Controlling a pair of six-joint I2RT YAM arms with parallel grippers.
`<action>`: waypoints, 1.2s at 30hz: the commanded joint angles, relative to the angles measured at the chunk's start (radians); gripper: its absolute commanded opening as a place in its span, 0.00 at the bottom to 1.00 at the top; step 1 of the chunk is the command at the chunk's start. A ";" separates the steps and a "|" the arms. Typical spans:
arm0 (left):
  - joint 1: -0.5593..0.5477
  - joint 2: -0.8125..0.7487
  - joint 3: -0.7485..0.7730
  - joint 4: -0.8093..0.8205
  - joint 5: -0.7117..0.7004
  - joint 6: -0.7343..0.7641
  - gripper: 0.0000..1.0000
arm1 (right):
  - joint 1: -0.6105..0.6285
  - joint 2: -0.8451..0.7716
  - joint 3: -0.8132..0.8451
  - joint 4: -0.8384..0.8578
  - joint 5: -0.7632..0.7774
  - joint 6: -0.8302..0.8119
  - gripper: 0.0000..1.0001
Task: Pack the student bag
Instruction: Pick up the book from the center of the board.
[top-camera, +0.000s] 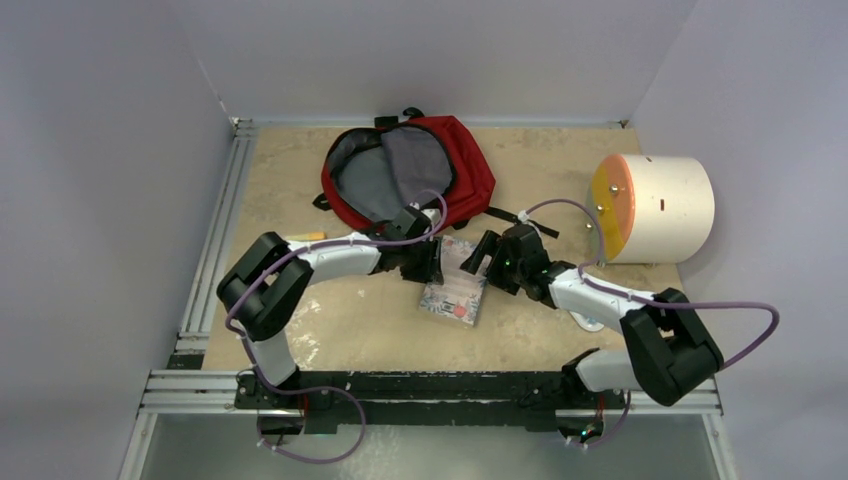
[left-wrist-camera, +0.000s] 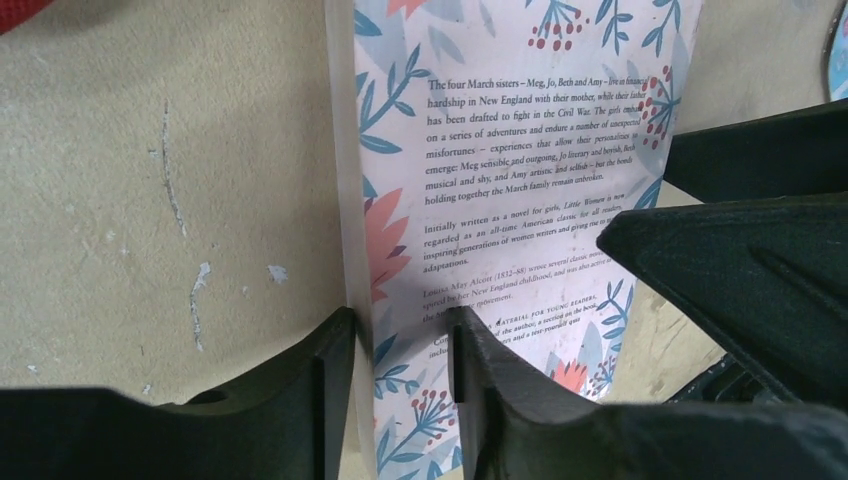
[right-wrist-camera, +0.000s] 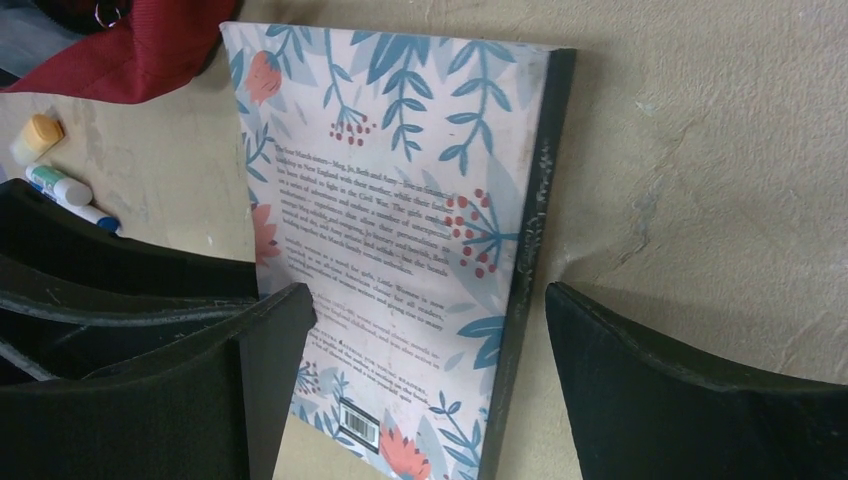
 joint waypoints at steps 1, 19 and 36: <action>-0.005 0.013 0.021 0.017 0.024 0.028 0.30 | -0.005 -0.044 -0.017 0.018 0.018 0.023 0.89; 0.133 -0.164 -0.212 0.391 0.377 -0.075 0.00 | -0.007 -0.331 -0.147 -0.066 0.175 0.183 0.97; 0.196 -0.182 -0.395 0.811 0.562 -0.297 0.00 | -0.008 -0.389 -0.340 0.231 -0.058 0.232 0.99</action>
